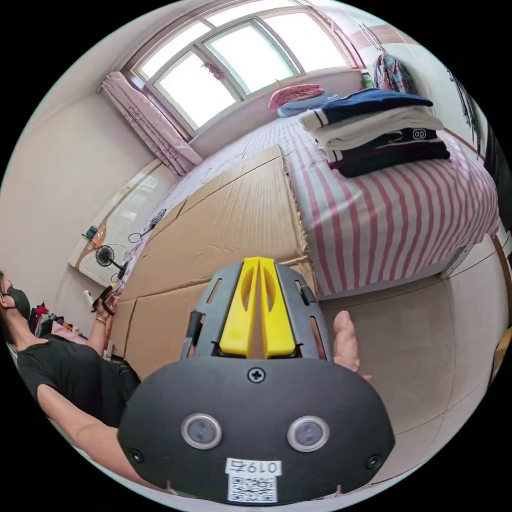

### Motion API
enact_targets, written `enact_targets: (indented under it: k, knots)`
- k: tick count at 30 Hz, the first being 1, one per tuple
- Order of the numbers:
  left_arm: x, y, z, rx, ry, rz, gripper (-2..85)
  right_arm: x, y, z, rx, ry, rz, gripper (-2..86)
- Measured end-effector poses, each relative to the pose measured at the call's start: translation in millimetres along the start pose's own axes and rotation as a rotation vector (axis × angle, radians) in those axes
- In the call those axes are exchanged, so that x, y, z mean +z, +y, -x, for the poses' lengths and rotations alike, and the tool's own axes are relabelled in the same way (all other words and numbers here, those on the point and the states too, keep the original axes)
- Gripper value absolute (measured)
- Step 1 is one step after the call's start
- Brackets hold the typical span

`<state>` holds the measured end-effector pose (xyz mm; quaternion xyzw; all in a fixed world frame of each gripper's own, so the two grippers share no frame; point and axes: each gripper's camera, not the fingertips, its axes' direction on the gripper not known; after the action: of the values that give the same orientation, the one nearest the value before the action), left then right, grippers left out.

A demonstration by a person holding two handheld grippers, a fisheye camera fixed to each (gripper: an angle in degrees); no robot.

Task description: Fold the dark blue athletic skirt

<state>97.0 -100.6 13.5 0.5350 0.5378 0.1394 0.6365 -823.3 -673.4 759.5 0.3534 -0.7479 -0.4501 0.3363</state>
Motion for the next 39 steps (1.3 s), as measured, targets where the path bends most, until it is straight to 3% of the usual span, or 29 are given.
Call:
enact_targets:
  k: [4, 10, 15, 17, 19, 21, 23, 24, 26, 29, 34, 39]
  knots:
    - [14, -12, 42, 0.028, 0.124, 0.123, 0.7, 50, -5, -12, 0.033, -0.031, 0.120, -0.7]
    - [29, -32, 105, -0.056, 0.281, 0.234, 0.7, 91, -3, -11, 0.049, -0.015, 0.092, -0.7]
    - [16, -51, 139, -0.050, 0.308, 0.249, 0.7, 121, 14, -3, 0.077, -0.009, 0.111, -0.7]
    - [17, -55, 155, -0.037, 0.344, 0.246, 0.7, 146, 7, 19, 0.082, 0.129, 0.121, -0.7]
    - [20, -57, 160, -0.009, 0.357, 0.253, 0.8, 167, -8, 70, -0.065, 0.238, 0.032, -0.7]
    - [16, -67, 164, 0.024, 0.349, 0.234, 0.8, 196, -29, 135, -0.301, 0.143, -0.077, -0.7]
    - [-7, -97, 171, 0.061, 0.238, 0.067, 0.9, 253, -66, 225, -0.578, -0.181, -0.226, -0.8]
    - [-13, -107, 172, 0.078, 0.203, 0.013, 0.9, 272, -76, 244, -0.622, -0.295, -0.246, -0.8]
    - [-31, -150, 173, 0.163, 0.094, -0.244, 1.0, 369, -123, 309, -0.664, -0.770, -0.249, -0.8]
    - [-7, -219, 172, 0.175, -0.095, -0.307, 1.2, 531, -164, 382, -0.566, -1.184, -0.099, -0.7]
    - [112, -332, 183, 0.225, -0.486, -0.196, 2.0, 734, -158, 454, -0.401, -1.441, -0.004, -0.7]
    - [234, -409, 202, 0.476, -0.778, -0.071, 4.3, 825, -129, 472, -0.452, -1.337, 0.065, -0.8]
